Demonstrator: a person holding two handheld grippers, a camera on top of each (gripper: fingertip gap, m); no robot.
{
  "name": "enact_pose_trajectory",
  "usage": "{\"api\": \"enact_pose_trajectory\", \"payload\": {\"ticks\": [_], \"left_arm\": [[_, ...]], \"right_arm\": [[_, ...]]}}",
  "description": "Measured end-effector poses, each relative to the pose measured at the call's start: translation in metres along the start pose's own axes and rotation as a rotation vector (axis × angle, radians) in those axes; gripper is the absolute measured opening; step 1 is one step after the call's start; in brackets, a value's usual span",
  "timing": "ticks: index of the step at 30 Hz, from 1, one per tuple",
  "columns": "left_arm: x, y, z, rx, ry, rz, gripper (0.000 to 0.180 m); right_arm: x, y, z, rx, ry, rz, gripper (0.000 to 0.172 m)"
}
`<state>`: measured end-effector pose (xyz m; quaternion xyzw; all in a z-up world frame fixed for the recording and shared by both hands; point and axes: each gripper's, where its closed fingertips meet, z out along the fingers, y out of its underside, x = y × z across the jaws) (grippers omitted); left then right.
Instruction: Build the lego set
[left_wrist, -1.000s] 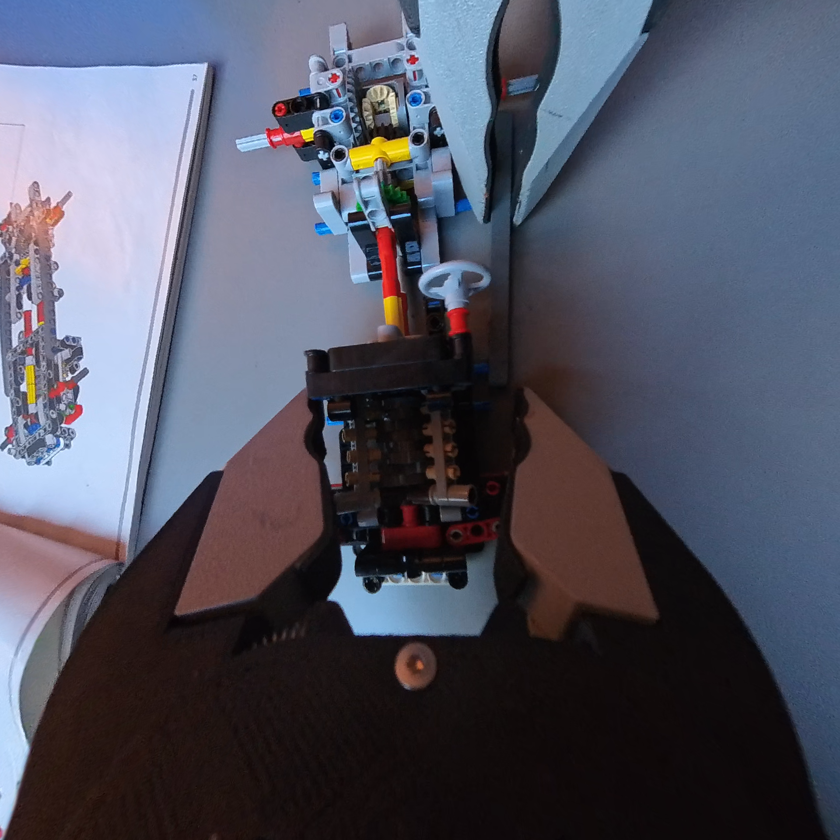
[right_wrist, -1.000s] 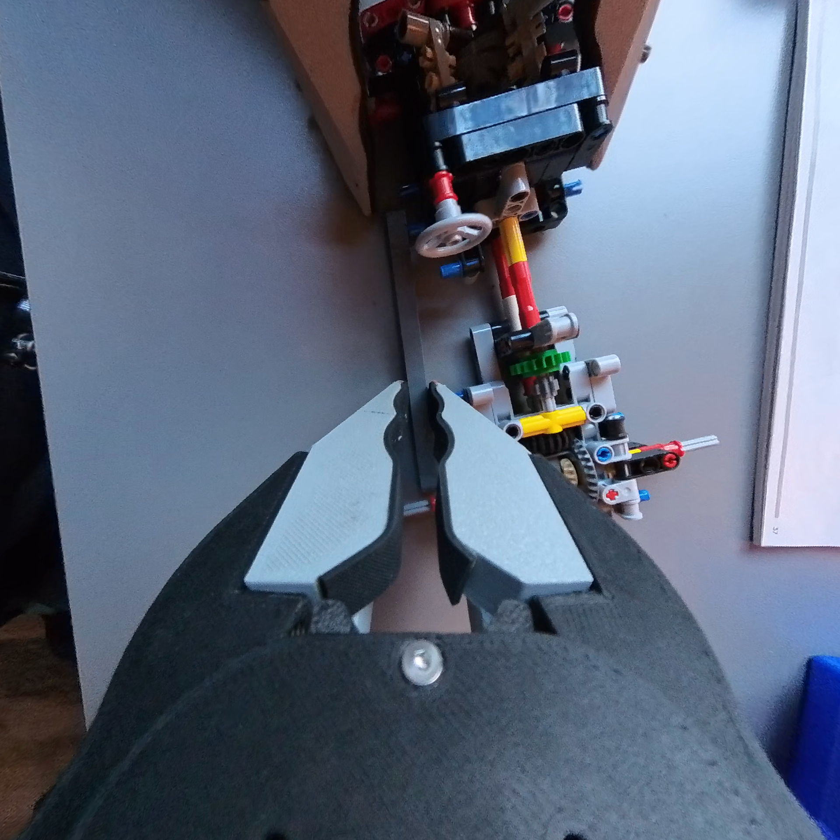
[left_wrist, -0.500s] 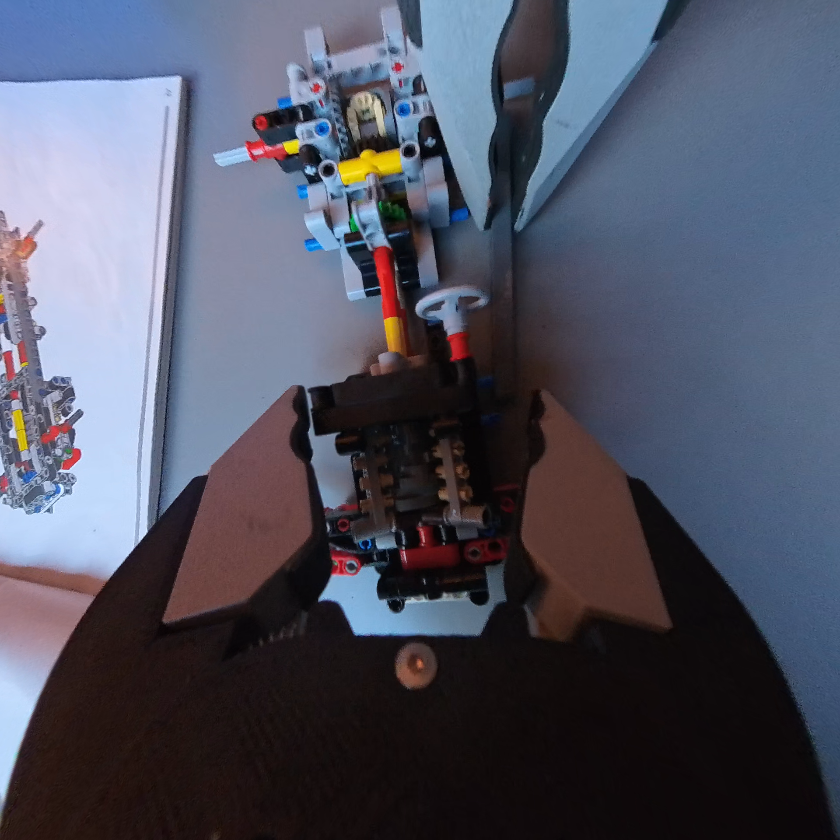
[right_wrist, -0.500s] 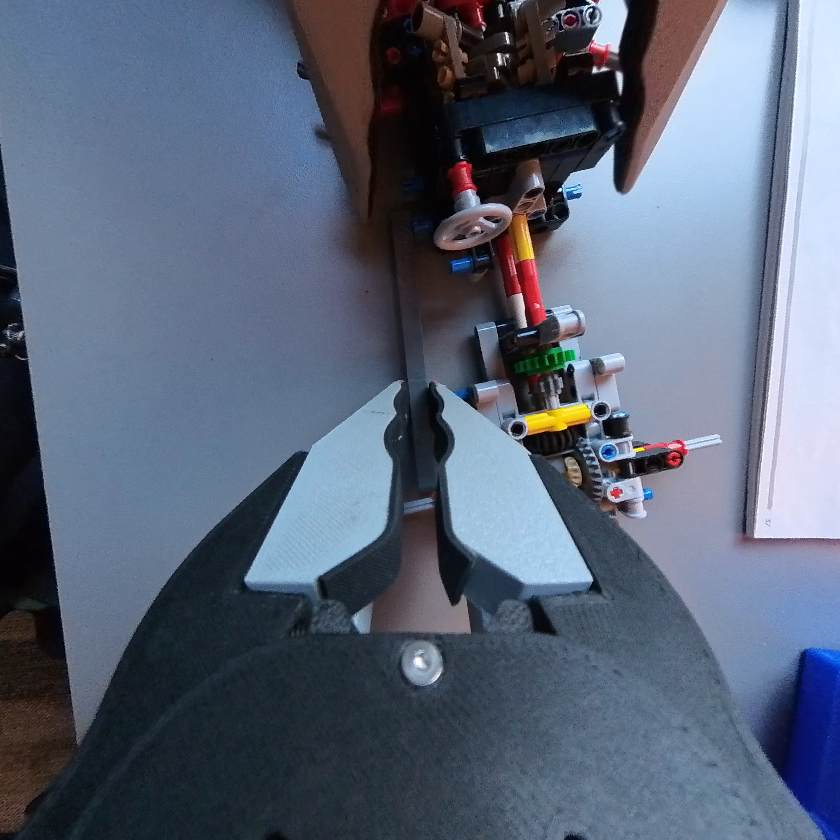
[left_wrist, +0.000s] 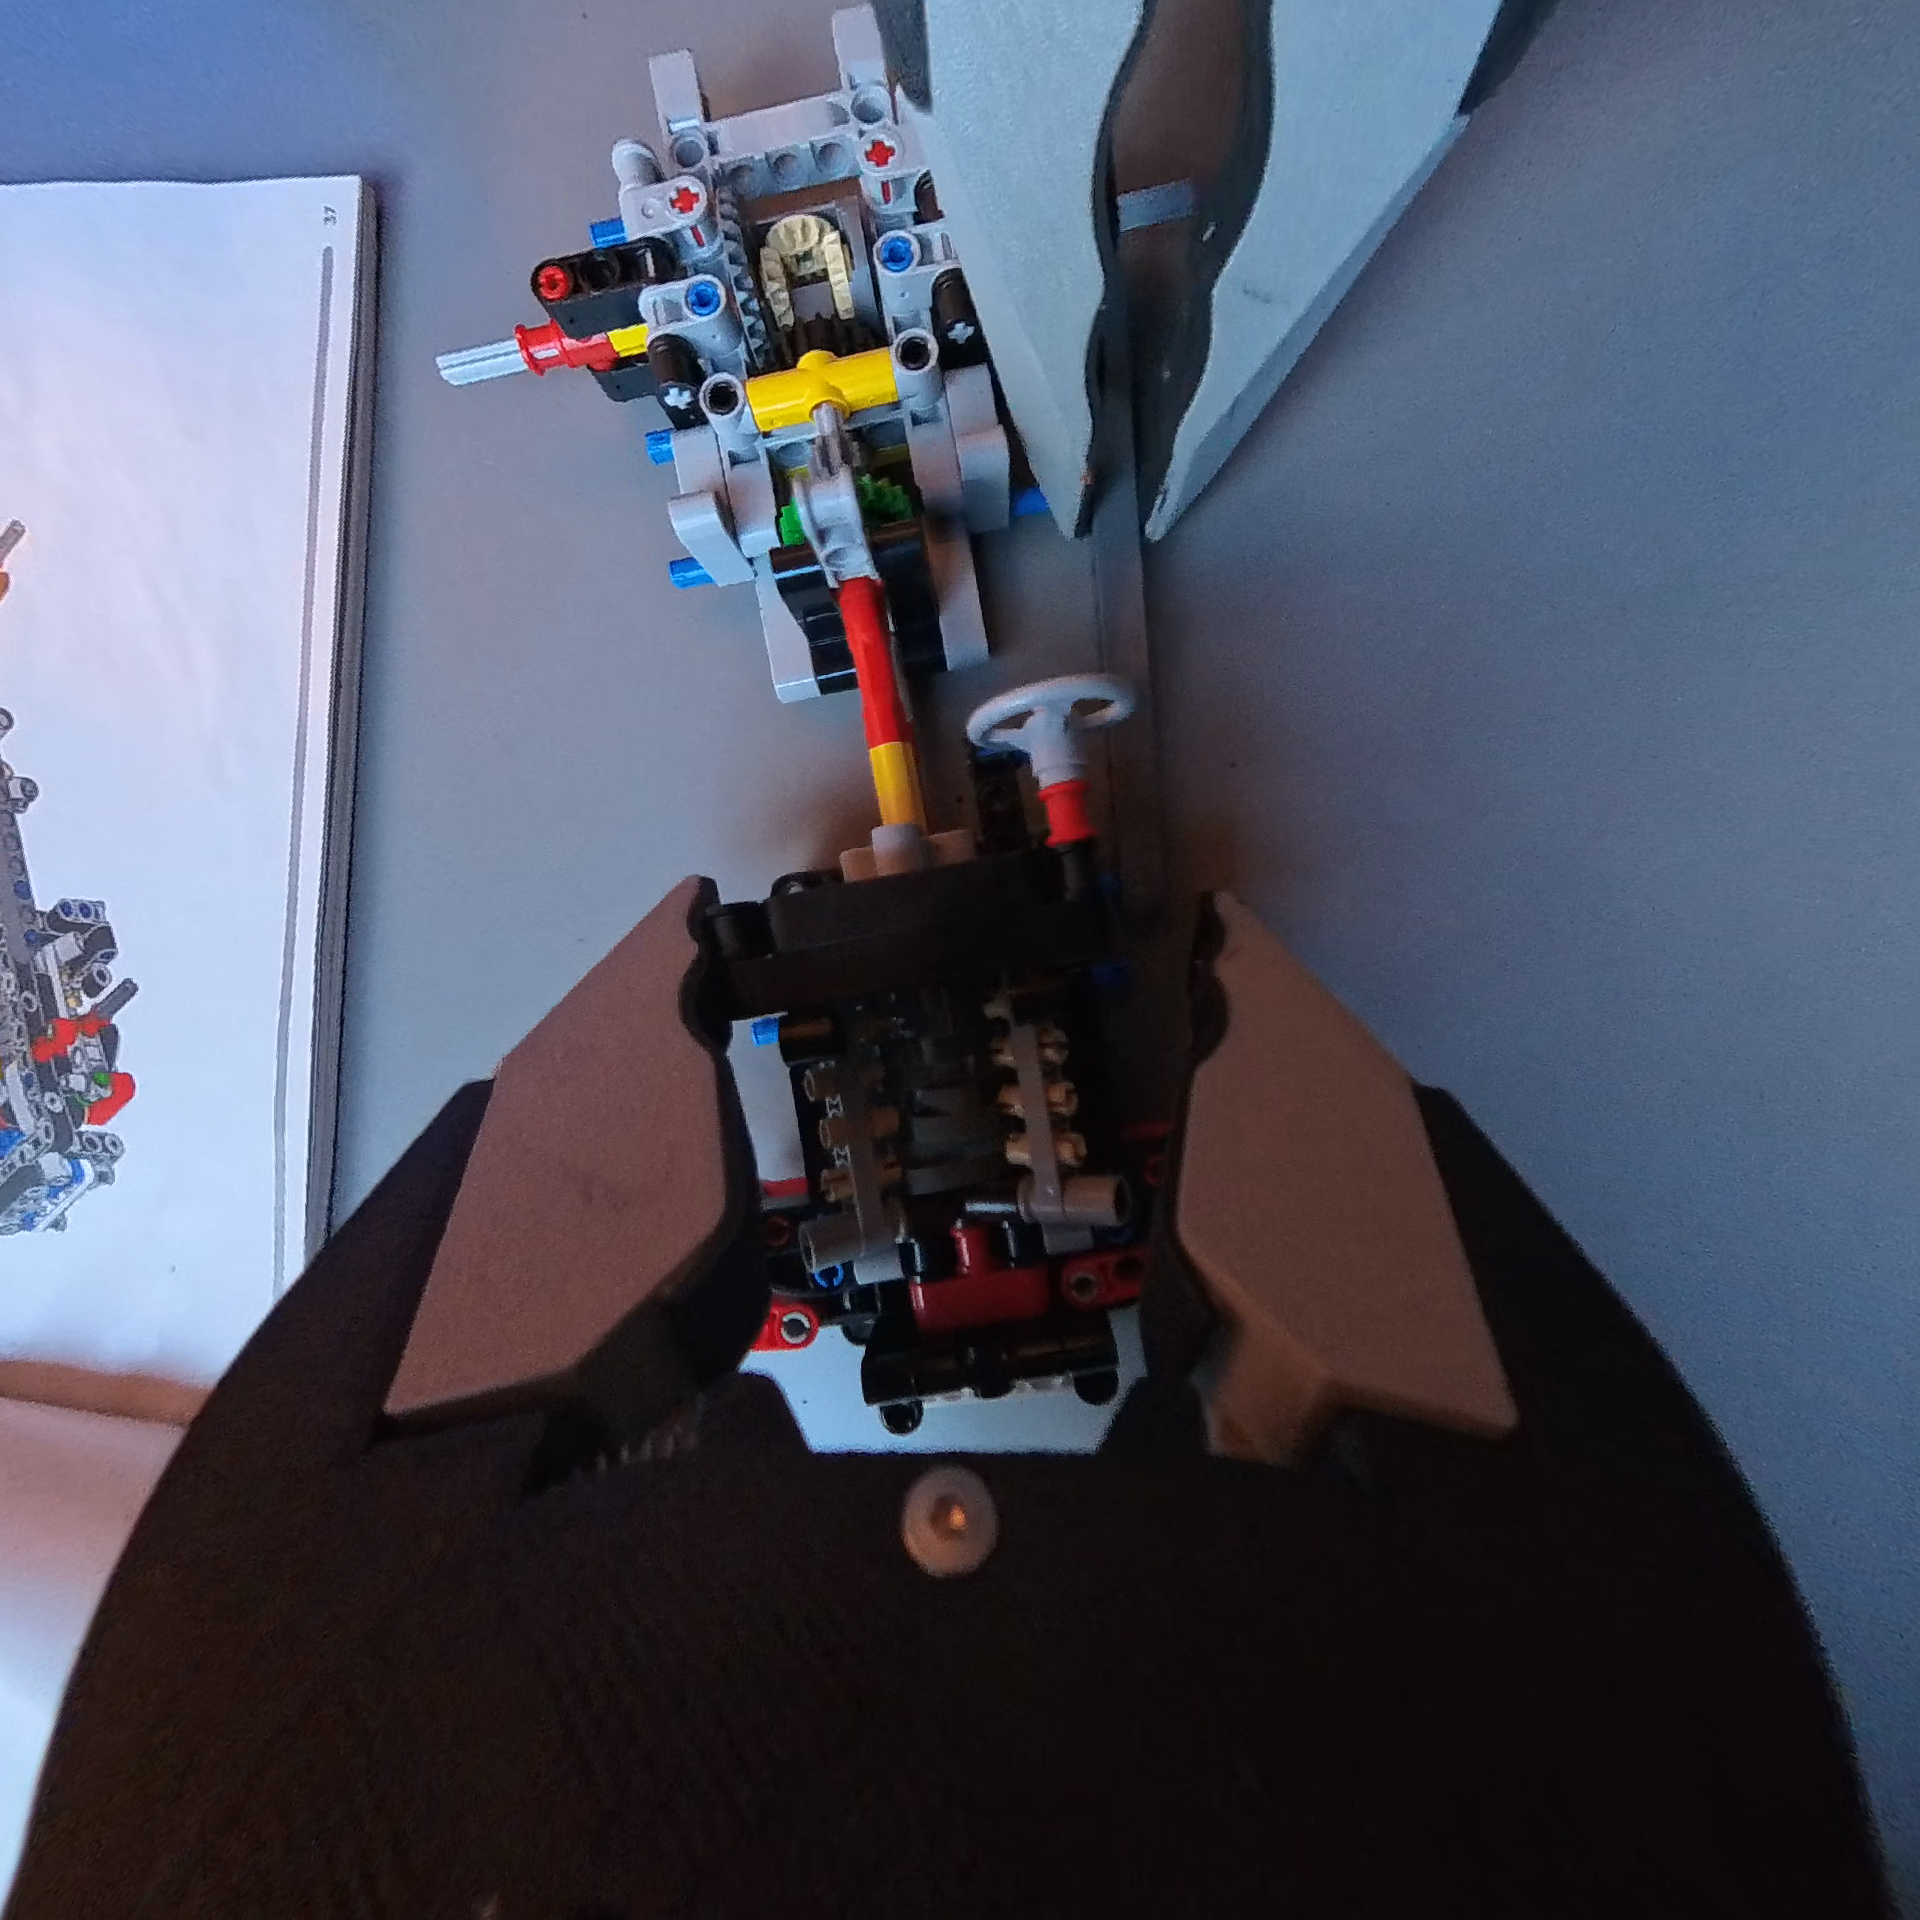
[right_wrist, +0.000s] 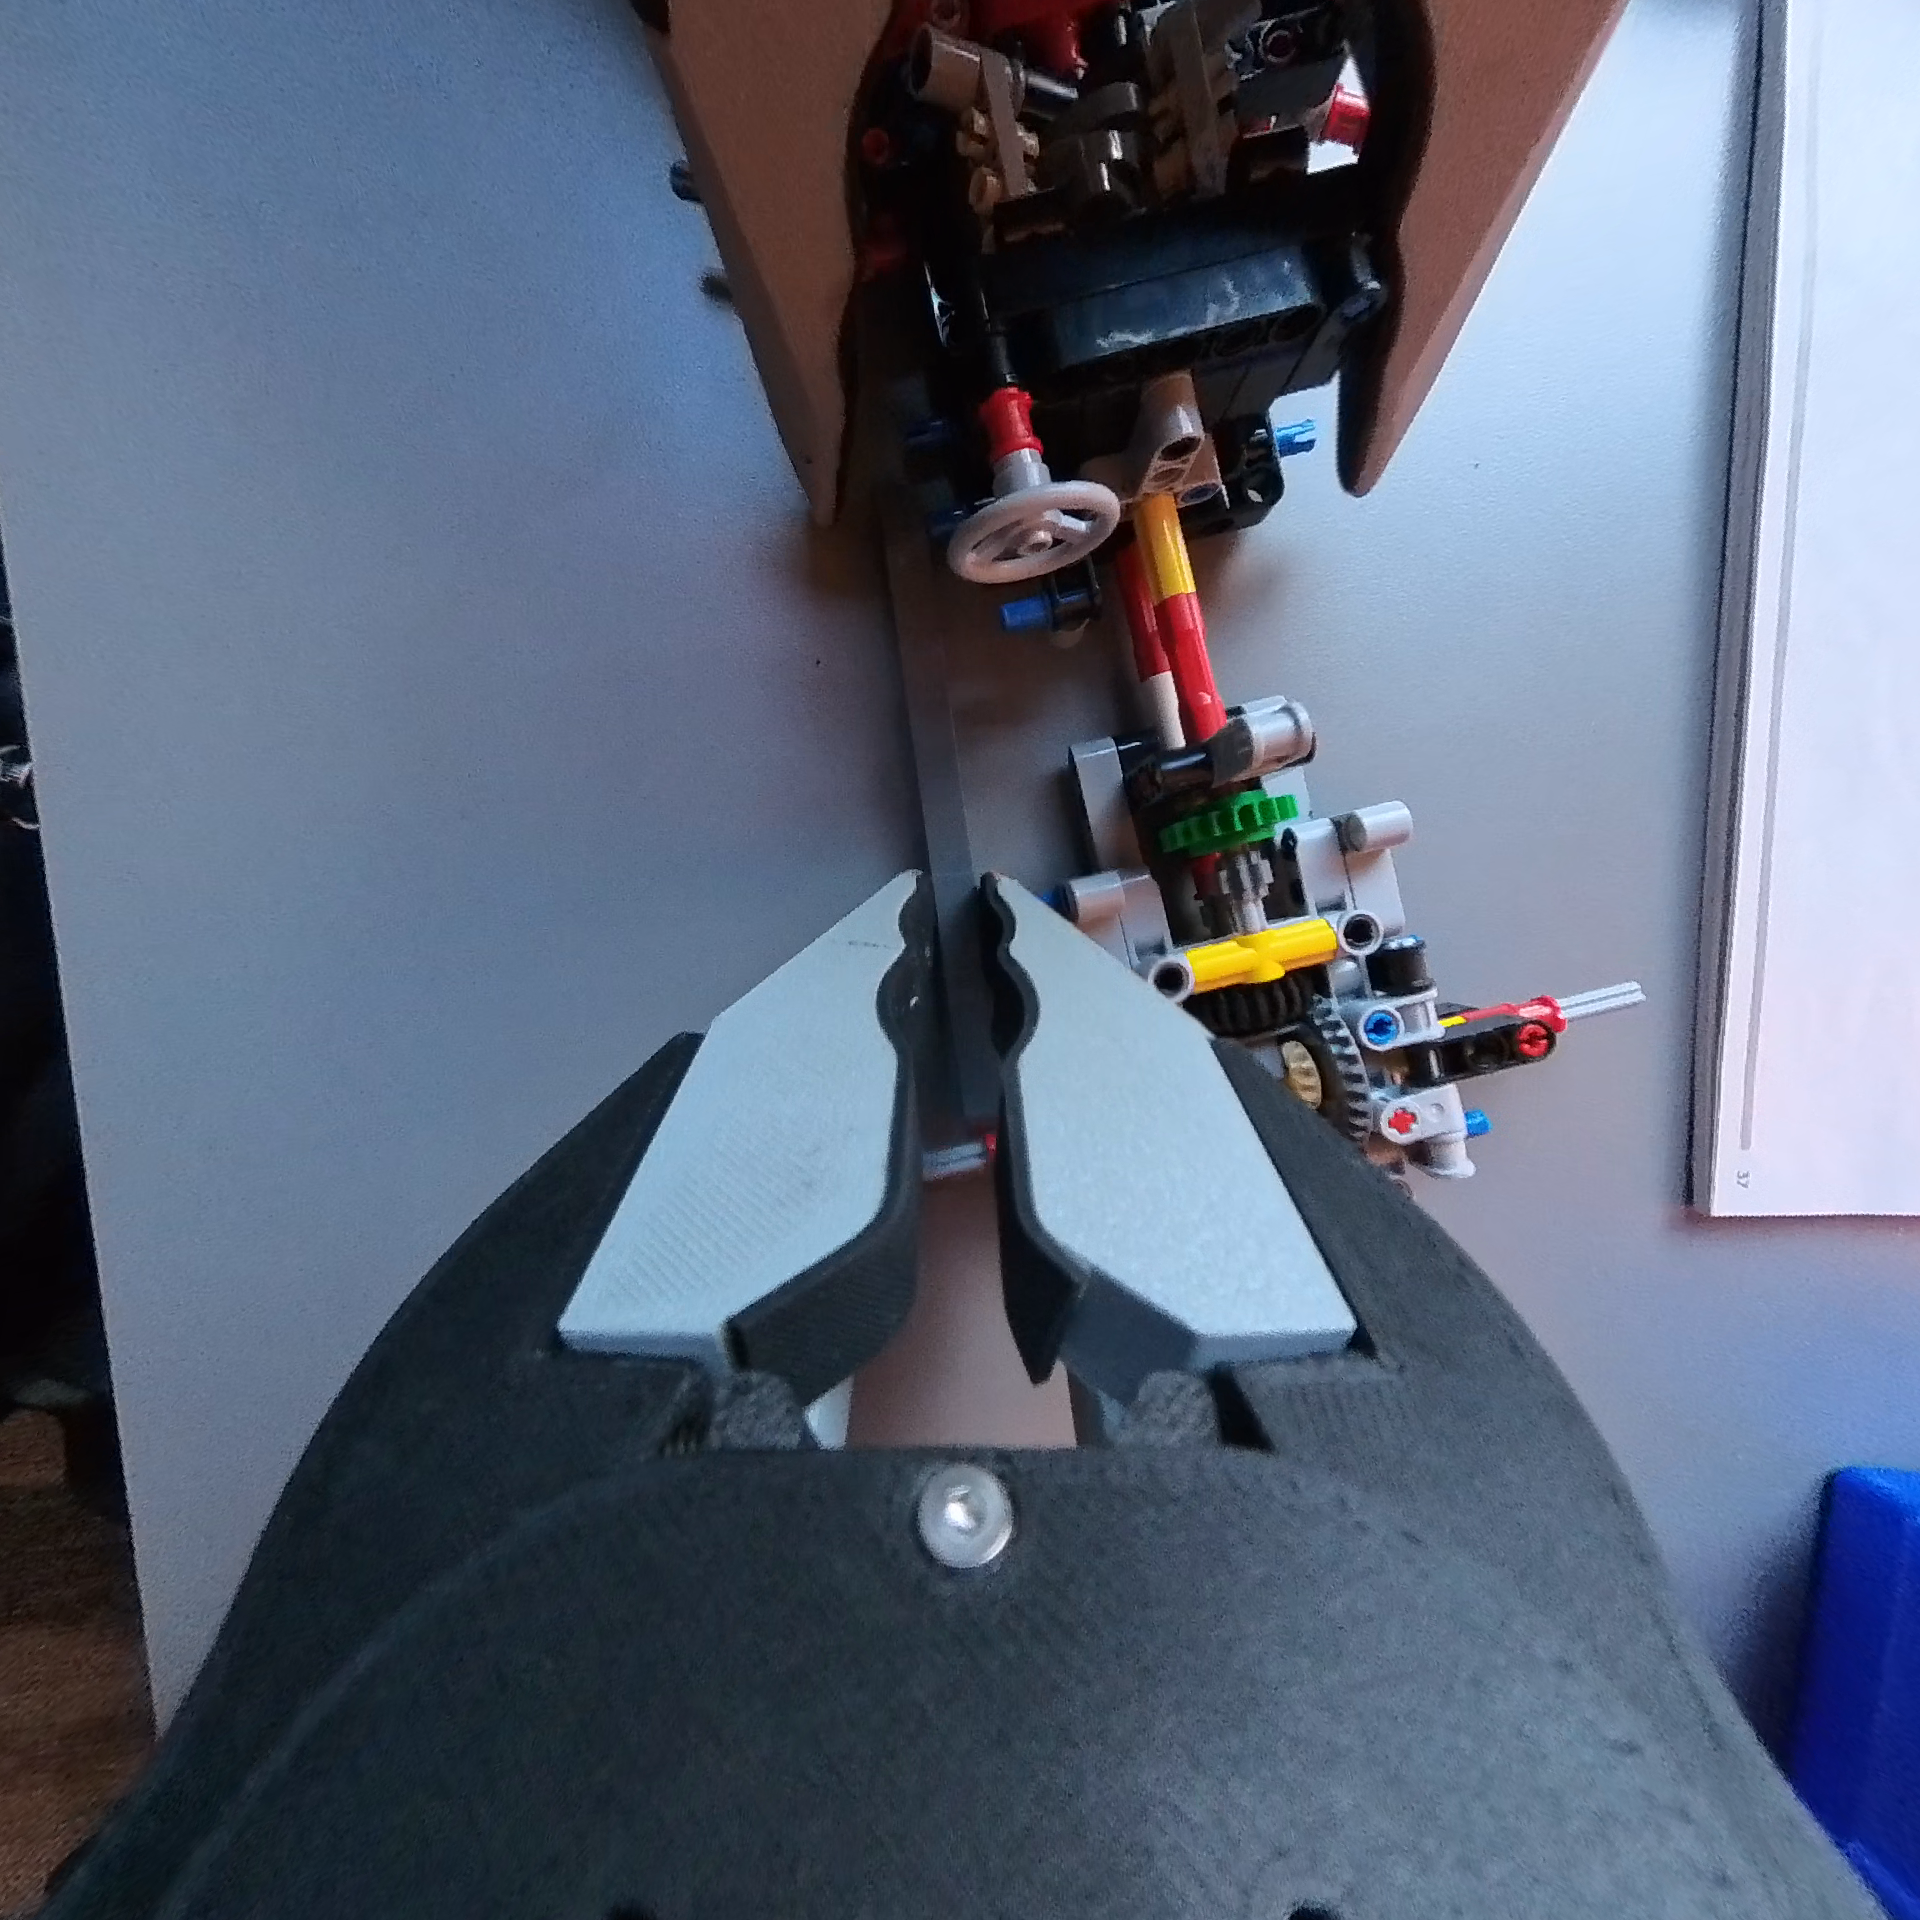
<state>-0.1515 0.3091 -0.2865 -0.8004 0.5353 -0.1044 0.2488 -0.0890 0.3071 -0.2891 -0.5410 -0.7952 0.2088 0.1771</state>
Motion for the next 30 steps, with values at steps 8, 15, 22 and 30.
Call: {"api": "enact_pose_trajectory", "payload": {"ticks": [8, 15, 22, 30], "left_arm": [[-0.003, 0.001, -0.002, -0.017, -0.041, -0.001, 0.087], [-0.006, -0.018, -0.028, 0.087, -0.044, -0.017, 0.078], [0.005, -0.022, -0.021, -0.029, -0.018, 0.109, 0.067], [0.004, -0.005, -0.008, -0.284, -0.039, 0.211, 0.055]], "right_arm": [[0.001, 0.001, 0.0, 0.004, 0.013, 0.0, 0.006], [0.001, 0.001, 0.0, 0.014, 0.016, -0.008, 0.006], [0.0, 0.001, -0.001, 0.031, 0.003, -0.004, 0.006], [0.0, 0.001, -0.001, 0.022, 0.007, -0.016, 0.006]]}}
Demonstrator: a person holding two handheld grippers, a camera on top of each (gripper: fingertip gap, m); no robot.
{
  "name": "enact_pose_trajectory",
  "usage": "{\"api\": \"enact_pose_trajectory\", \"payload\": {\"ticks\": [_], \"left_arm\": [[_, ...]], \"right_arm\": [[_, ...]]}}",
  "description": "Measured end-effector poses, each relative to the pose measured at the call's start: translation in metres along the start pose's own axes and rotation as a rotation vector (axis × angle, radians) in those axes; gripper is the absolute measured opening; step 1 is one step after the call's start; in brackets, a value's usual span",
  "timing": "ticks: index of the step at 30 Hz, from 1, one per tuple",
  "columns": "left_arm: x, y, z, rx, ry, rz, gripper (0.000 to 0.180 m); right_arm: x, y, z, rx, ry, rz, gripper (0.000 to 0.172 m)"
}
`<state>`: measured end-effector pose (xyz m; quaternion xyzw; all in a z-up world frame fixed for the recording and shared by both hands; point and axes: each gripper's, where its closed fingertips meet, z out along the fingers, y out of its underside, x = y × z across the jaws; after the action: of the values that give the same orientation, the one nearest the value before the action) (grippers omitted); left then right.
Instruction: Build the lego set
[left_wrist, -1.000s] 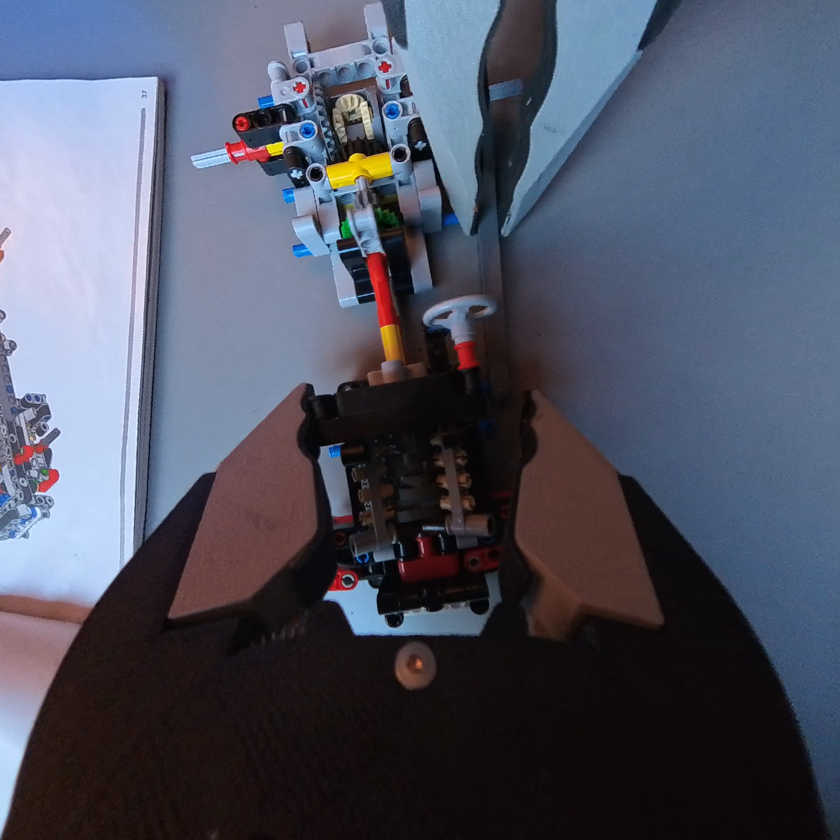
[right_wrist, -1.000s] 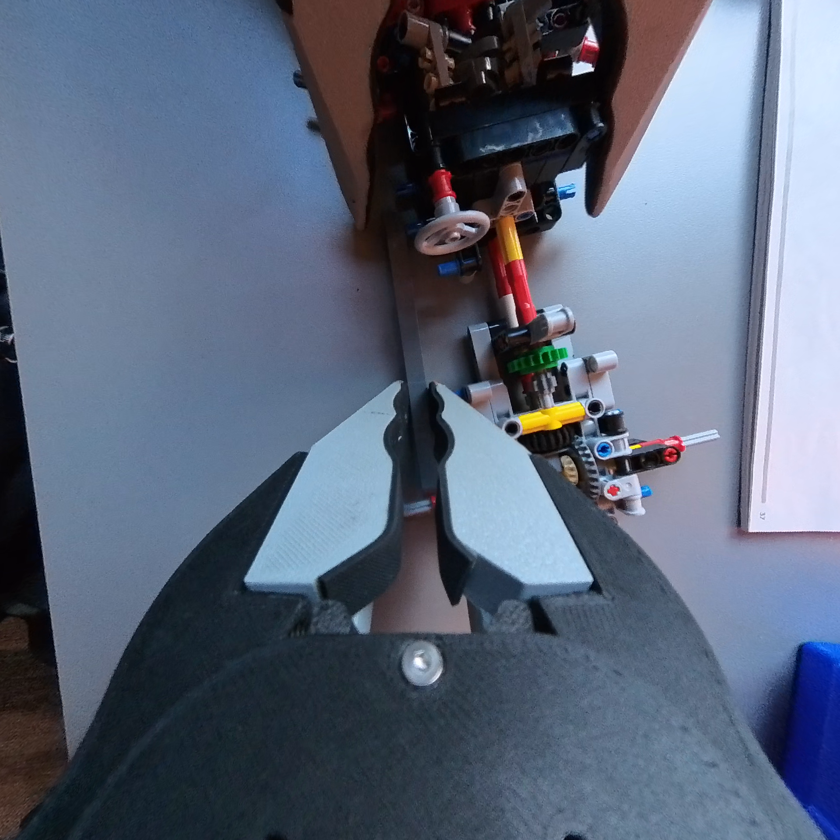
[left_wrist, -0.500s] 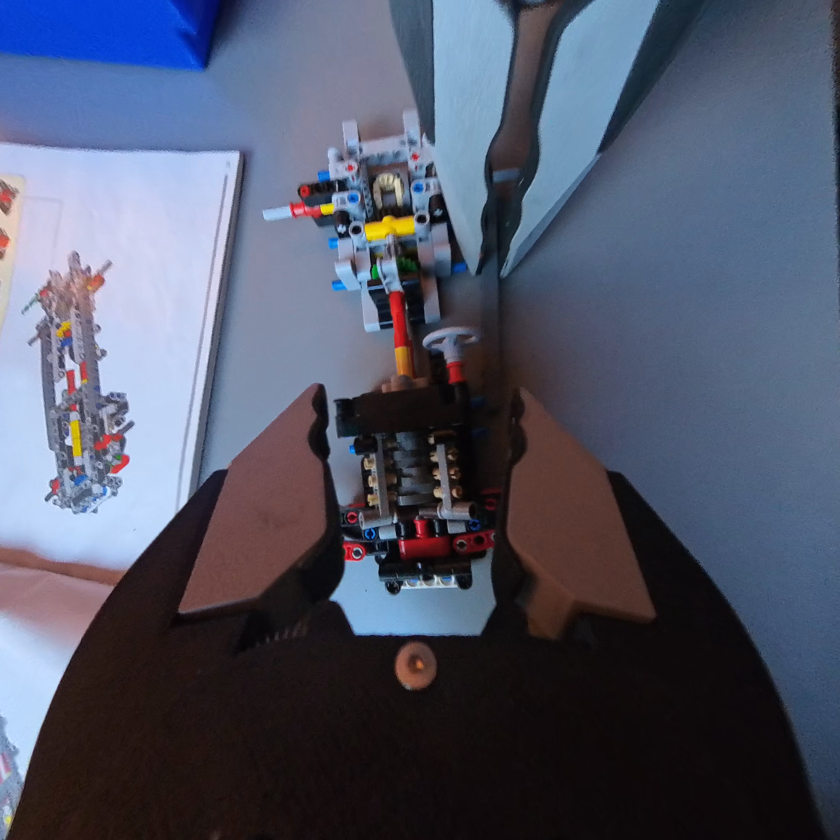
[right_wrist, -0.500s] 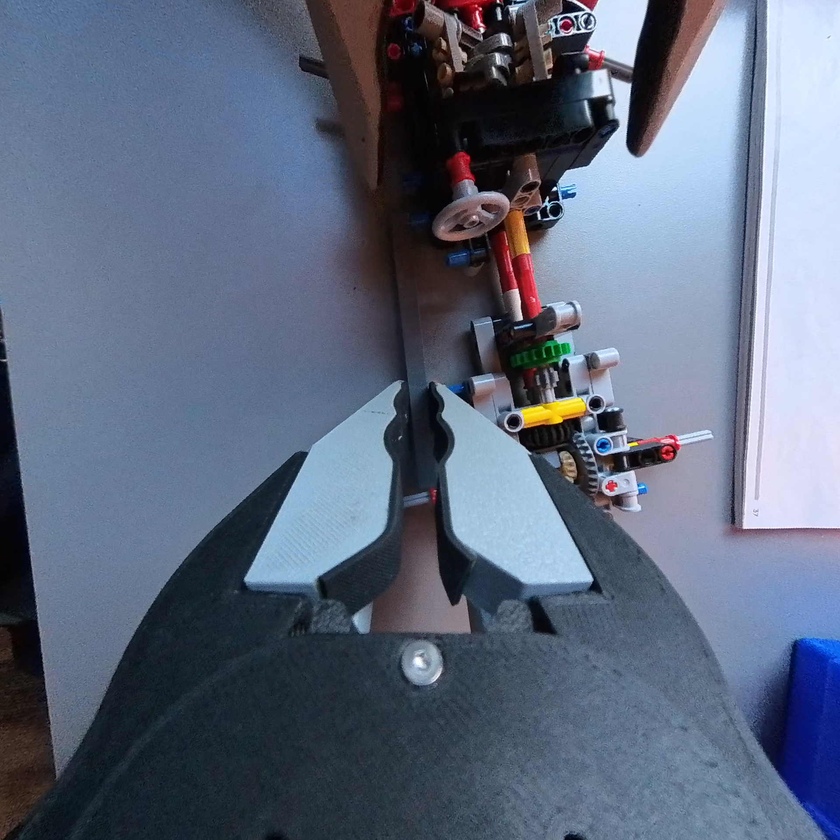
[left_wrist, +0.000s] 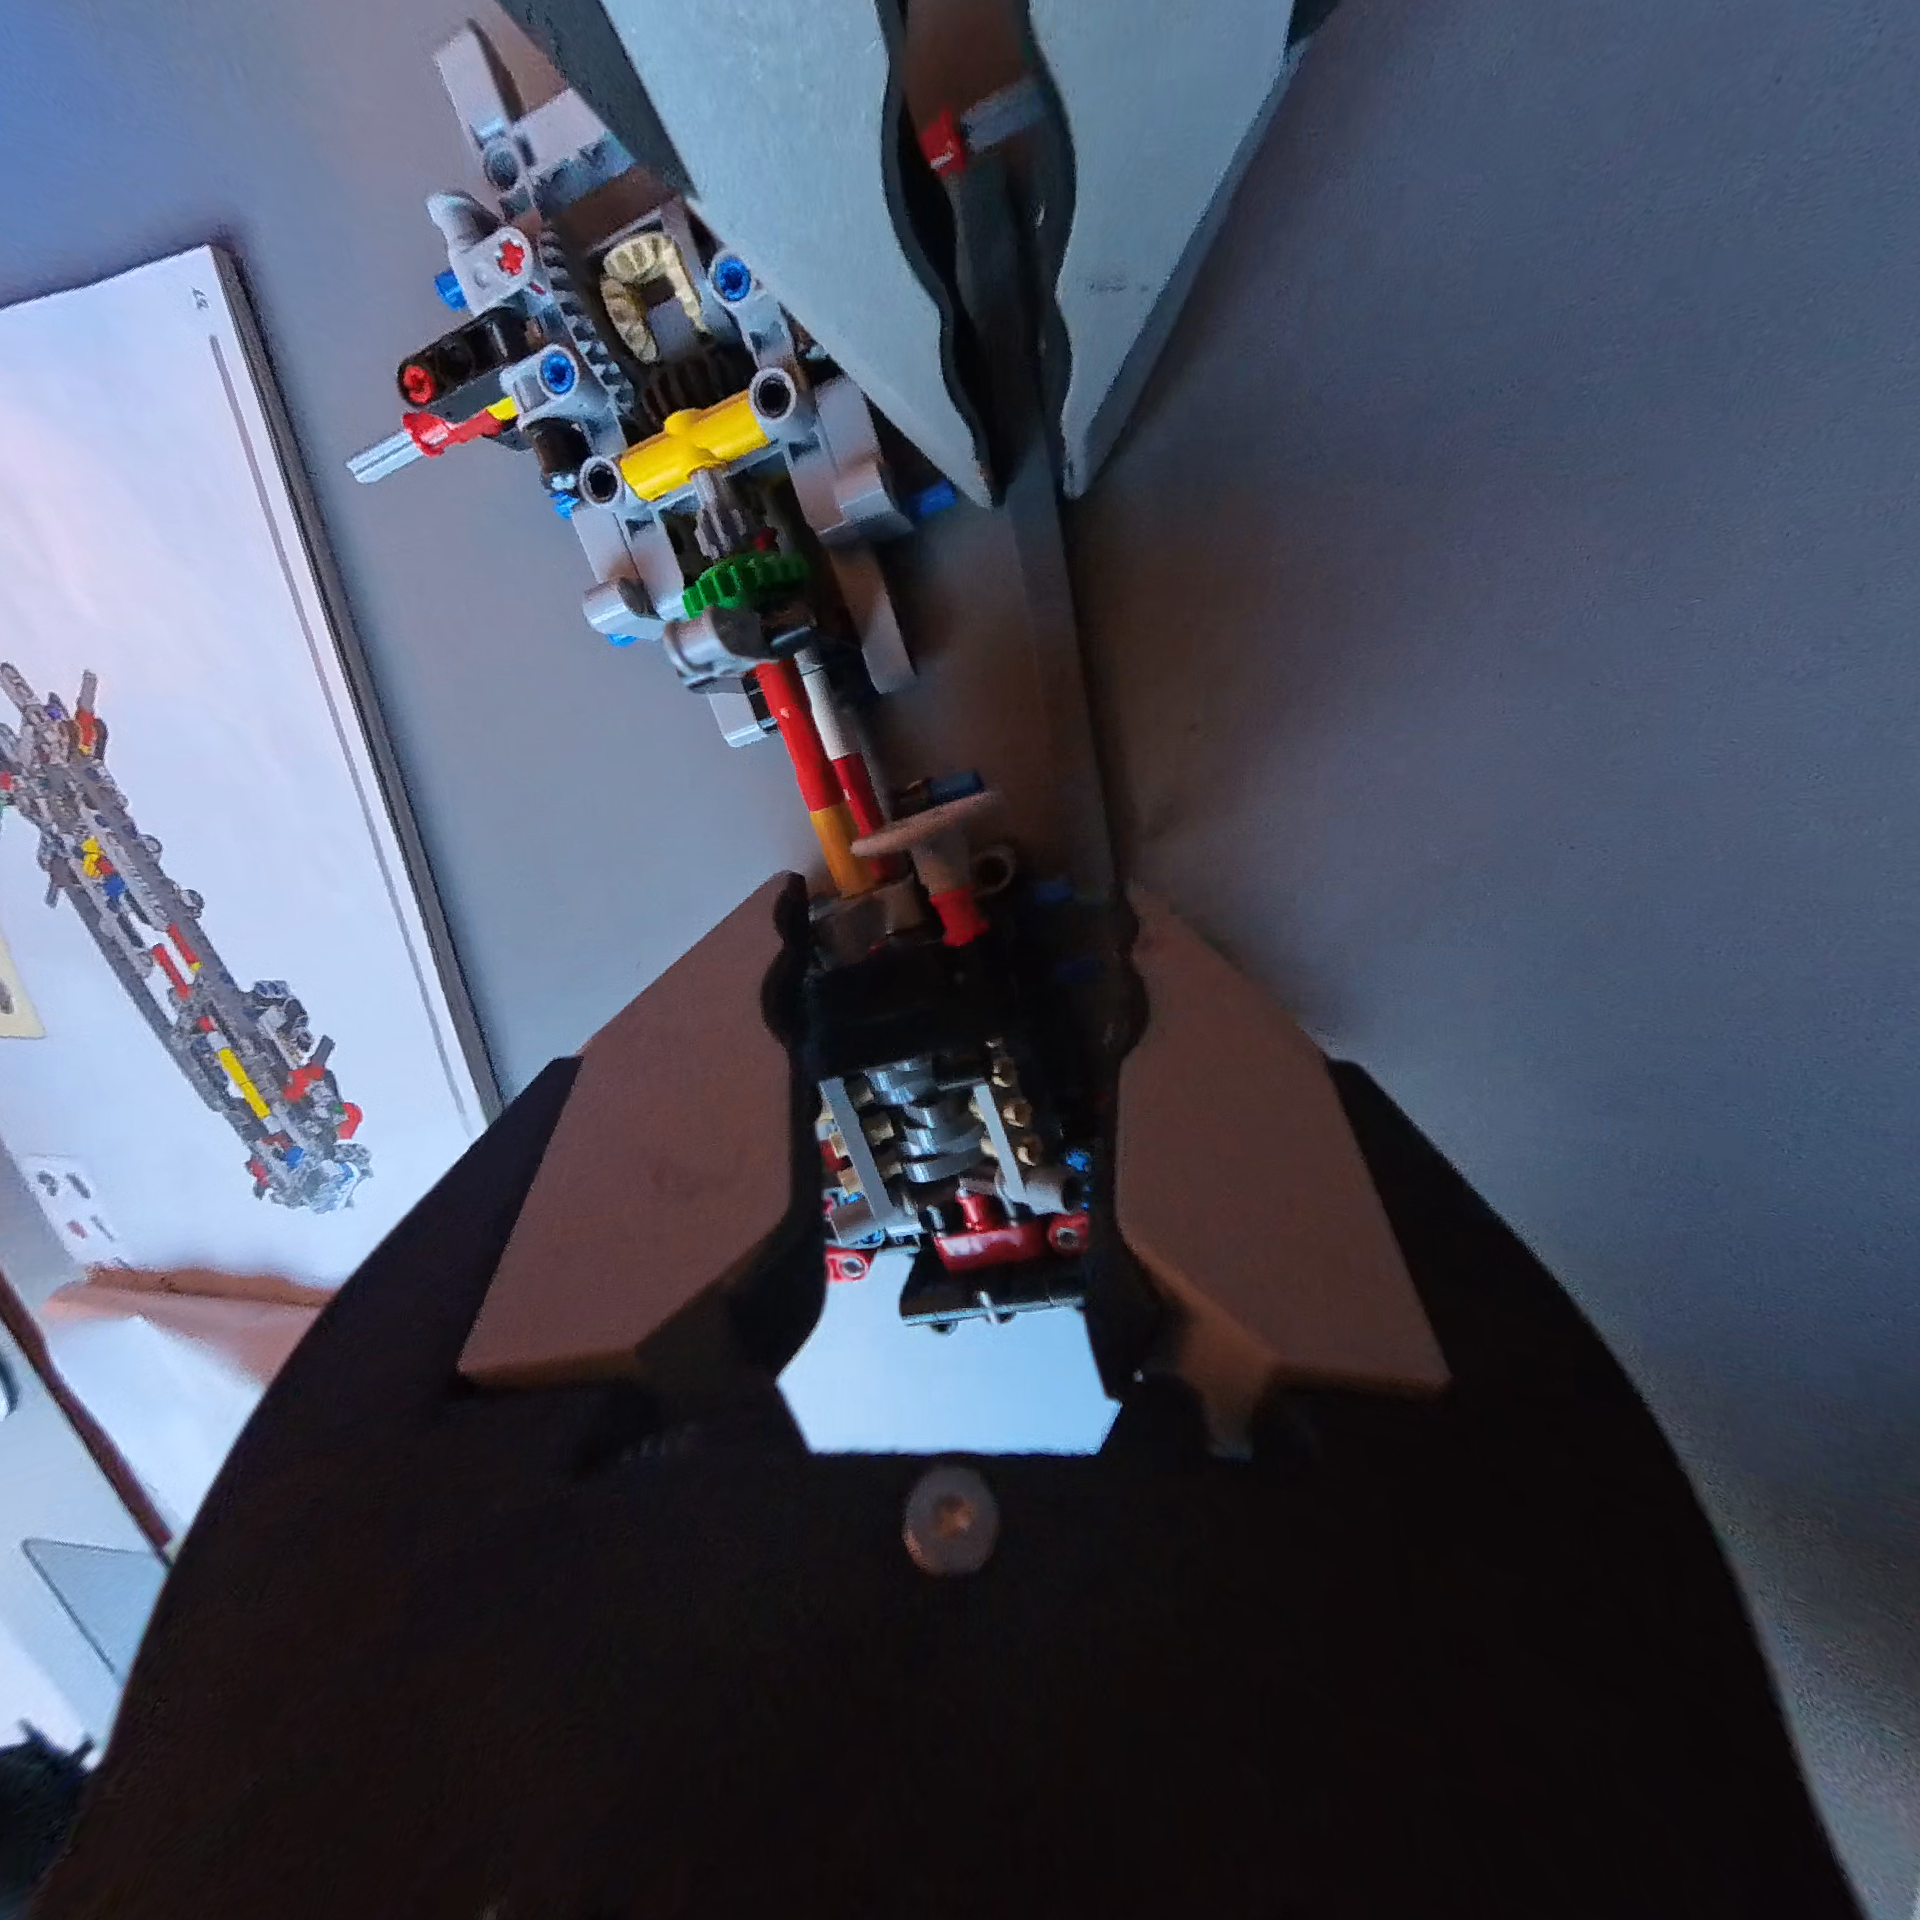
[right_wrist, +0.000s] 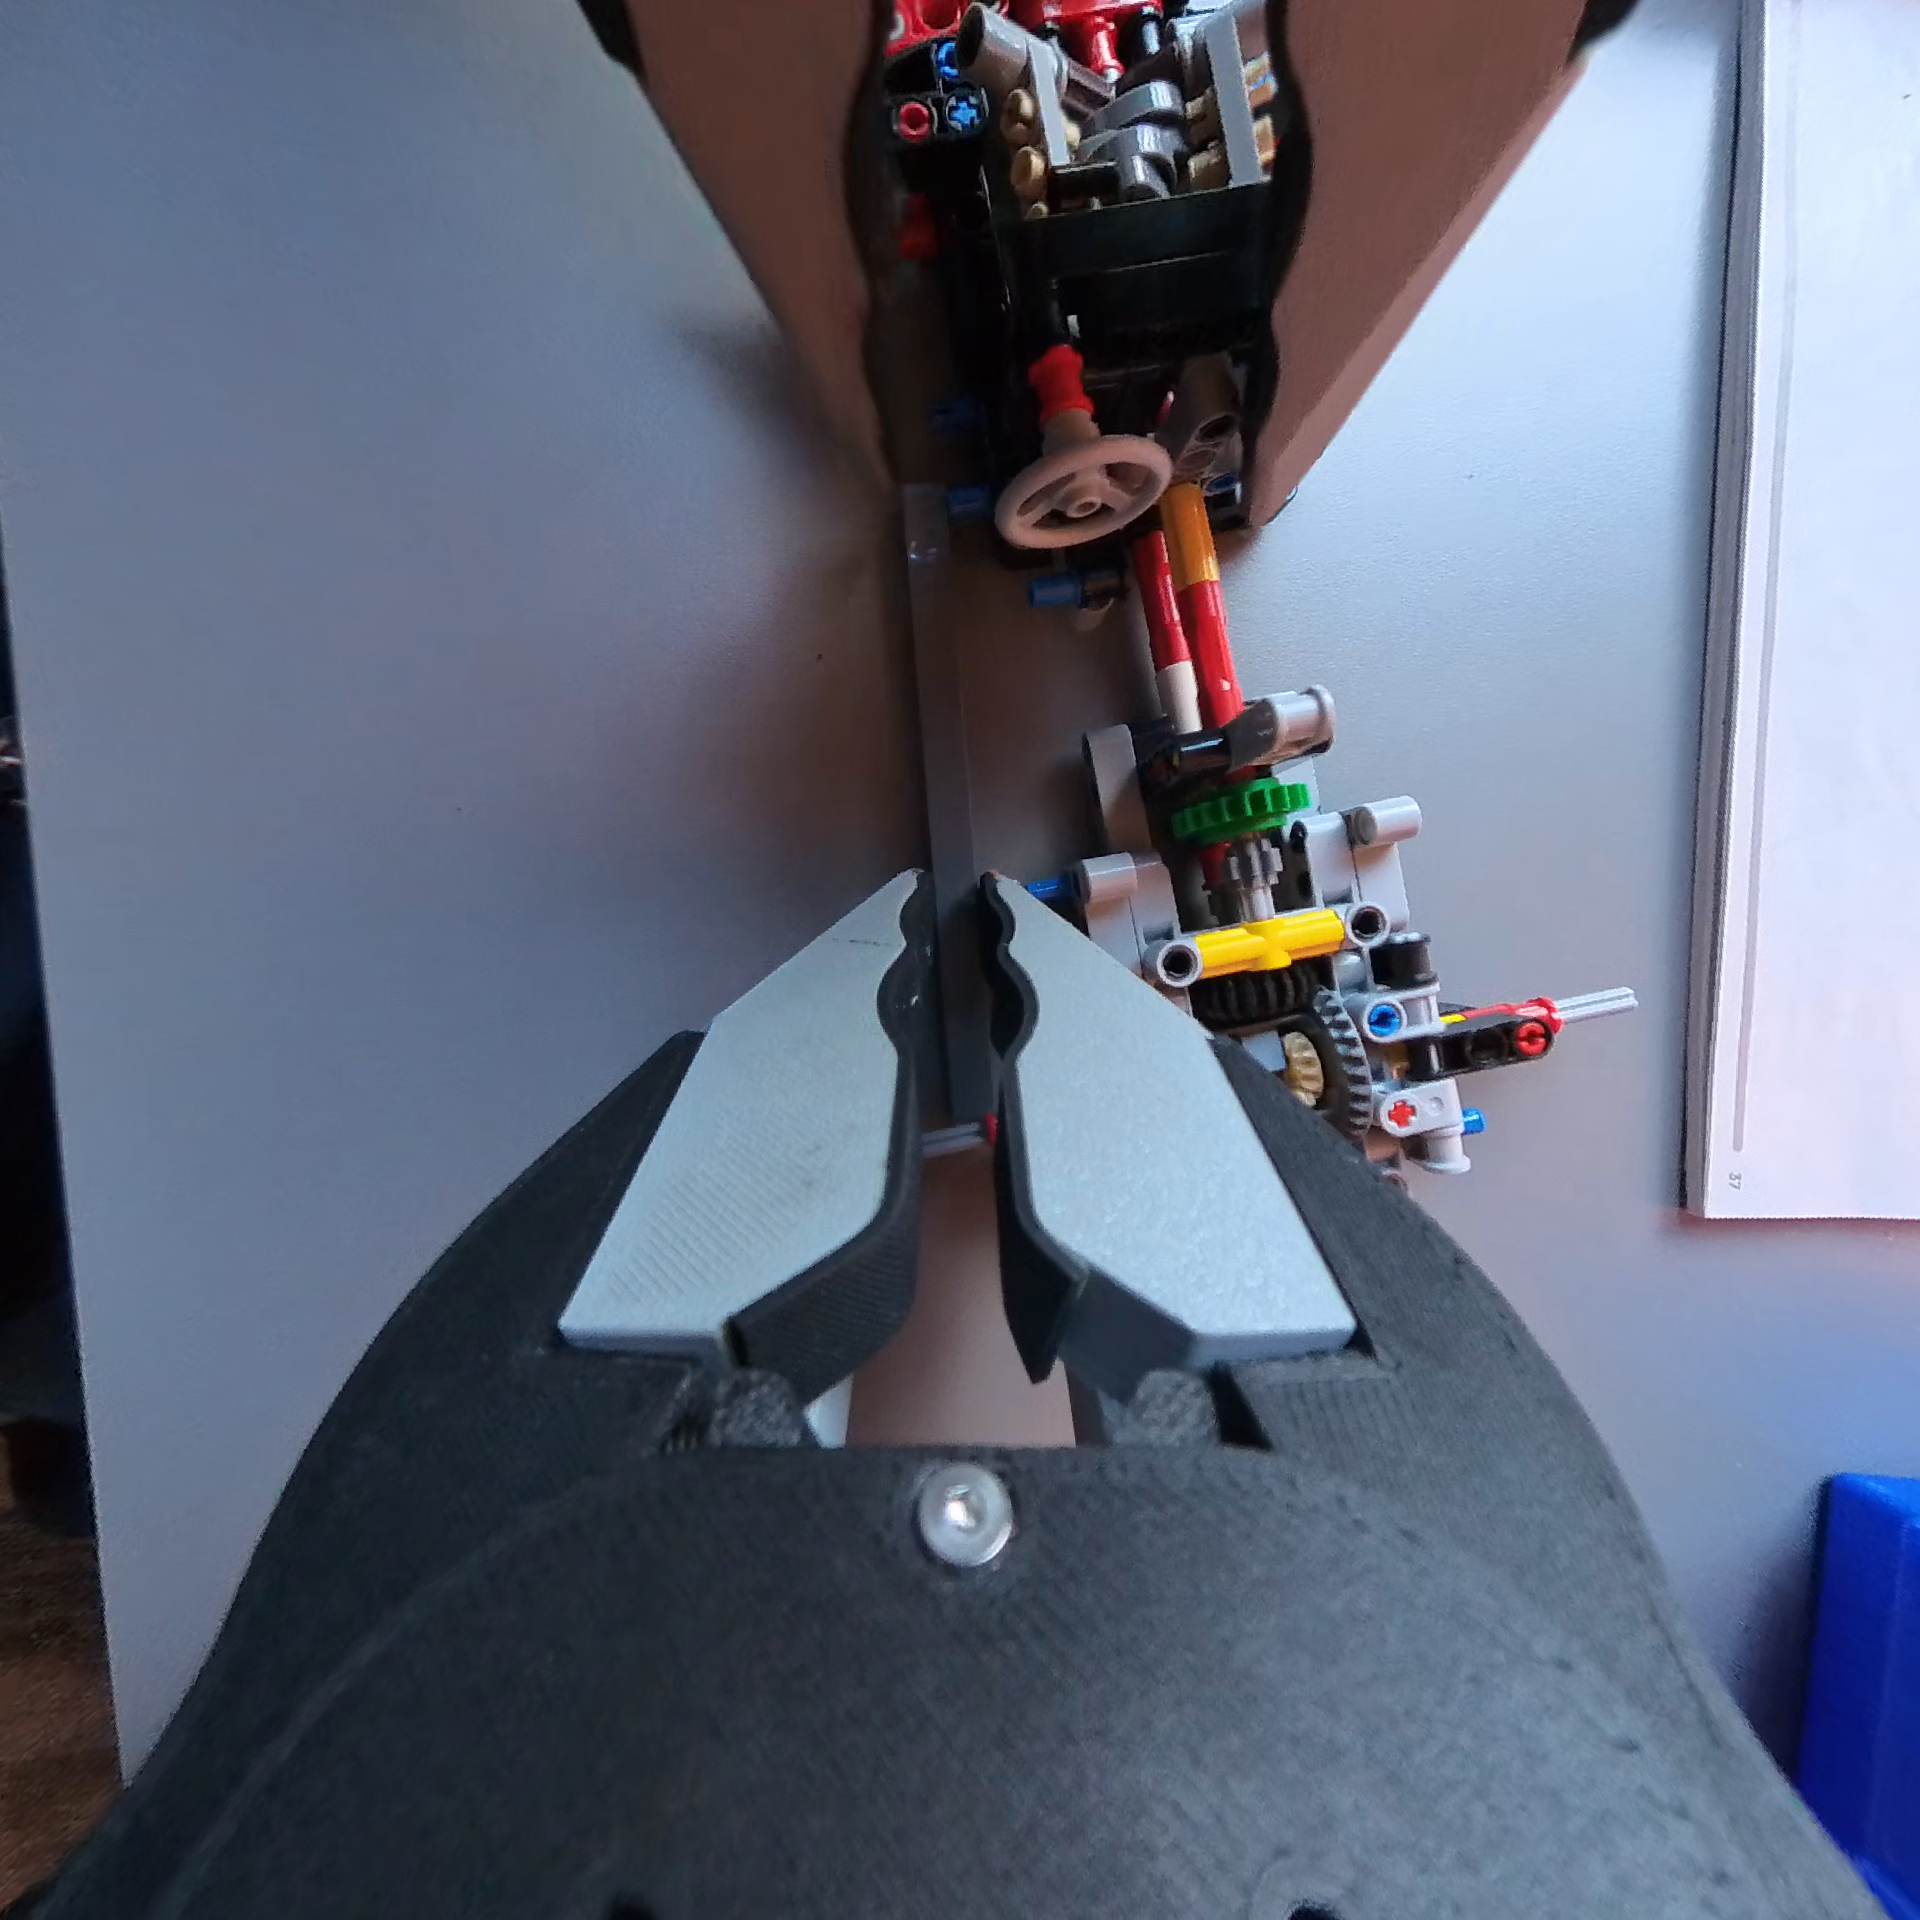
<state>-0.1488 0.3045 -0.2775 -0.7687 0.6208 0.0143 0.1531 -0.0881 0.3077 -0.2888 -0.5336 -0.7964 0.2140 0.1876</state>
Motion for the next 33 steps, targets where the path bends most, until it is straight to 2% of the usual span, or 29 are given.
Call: {"api": "enact_pose_trajectory", "payload": {"ticks": [5, 10, 23, 33], "left_arm": [[-0.001, 0.001, 0.0, -0.013, -0.005, -0.015, 0.052], [0.004, 0.003, 0.005, -0.023, 0.007, -0.053, 0.063], [0.005, 0.006, 0.004, 0.0, -0.04, -0.085, 0.06], [0.005, 0.007, 0.004, 0.007, -0.03, -0.075, 0.06]], "right_arm": [[0.002, 0.001, -0.001, 0.002, 0.014, 0.001, 0.006], [0.002, -0.002, 0.002, 0.029, -0.002, 0.021, 0.006], [0.0, -0.008, 0.004, 0.089, -0.034, 0.046, 0.006], [0.004, -0.01, 0.006, 0.081, 0.007, 0.052, 0.006]]}}
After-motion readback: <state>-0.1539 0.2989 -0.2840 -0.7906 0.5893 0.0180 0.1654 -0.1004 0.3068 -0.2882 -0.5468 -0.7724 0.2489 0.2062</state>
